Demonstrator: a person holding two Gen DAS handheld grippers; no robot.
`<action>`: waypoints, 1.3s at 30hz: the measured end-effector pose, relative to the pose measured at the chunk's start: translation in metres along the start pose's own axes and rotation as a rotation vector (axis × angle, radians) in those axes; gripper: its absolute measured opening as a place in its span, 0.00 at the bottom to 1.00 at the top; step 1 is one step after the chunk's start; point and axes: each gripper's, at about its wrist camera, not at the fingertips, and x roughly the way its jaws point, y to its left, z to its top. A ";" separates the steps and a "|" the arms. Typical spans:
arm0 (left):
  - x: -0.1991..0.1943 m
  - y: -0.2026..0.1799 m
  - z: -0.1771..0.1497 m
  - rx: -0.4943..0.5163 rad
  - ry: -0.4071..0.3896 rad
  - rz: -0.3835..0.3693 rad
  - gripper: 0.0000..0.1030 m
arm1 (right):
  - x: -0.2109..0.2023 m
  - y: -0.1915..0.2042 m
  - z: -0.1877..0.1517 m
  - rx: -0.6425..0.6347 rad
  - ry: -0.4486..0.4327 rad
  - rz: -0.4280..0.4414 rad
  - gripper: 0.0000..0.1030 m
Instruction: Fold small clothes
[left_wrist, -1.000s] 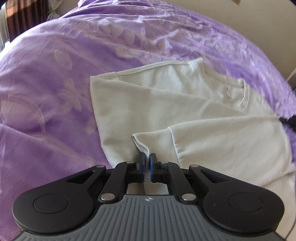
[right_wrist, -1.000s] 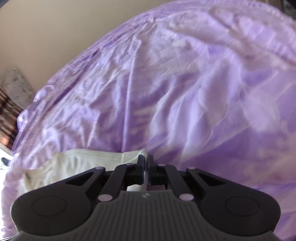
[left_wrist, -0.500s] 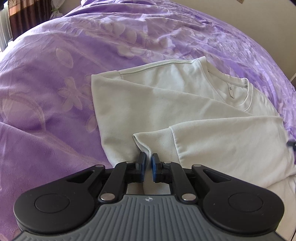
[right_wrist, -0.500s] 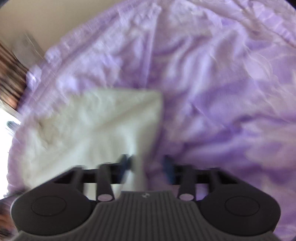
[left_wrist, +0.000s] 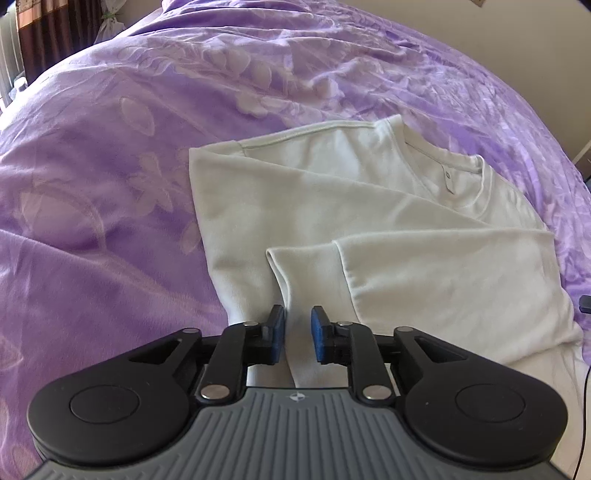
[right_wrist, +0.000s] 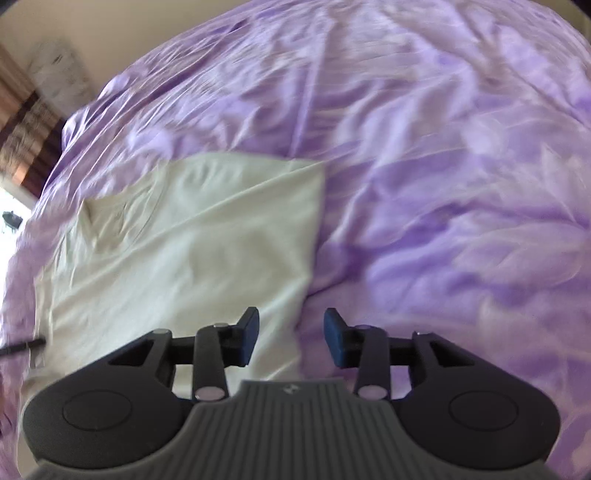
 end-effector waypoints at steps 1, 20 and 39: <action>0.000 -0.001 -0.002 0.007 0.004 0.001 0.22 | 0.002 0.007 -0.003 -0.030 0.007 -0.006 0.34; -0.004 -0.003 -0.009 0.028 0.022 0.015 0.22 | -0.029 0.014 -0.037 -0.111 -0.035 -0.027 0.26; -0.001 0.001 -0.016 0.064 0.074 0.069 0.10 | 0.006 0.002 -0.061 -0.212 0.074 -0.154 0.04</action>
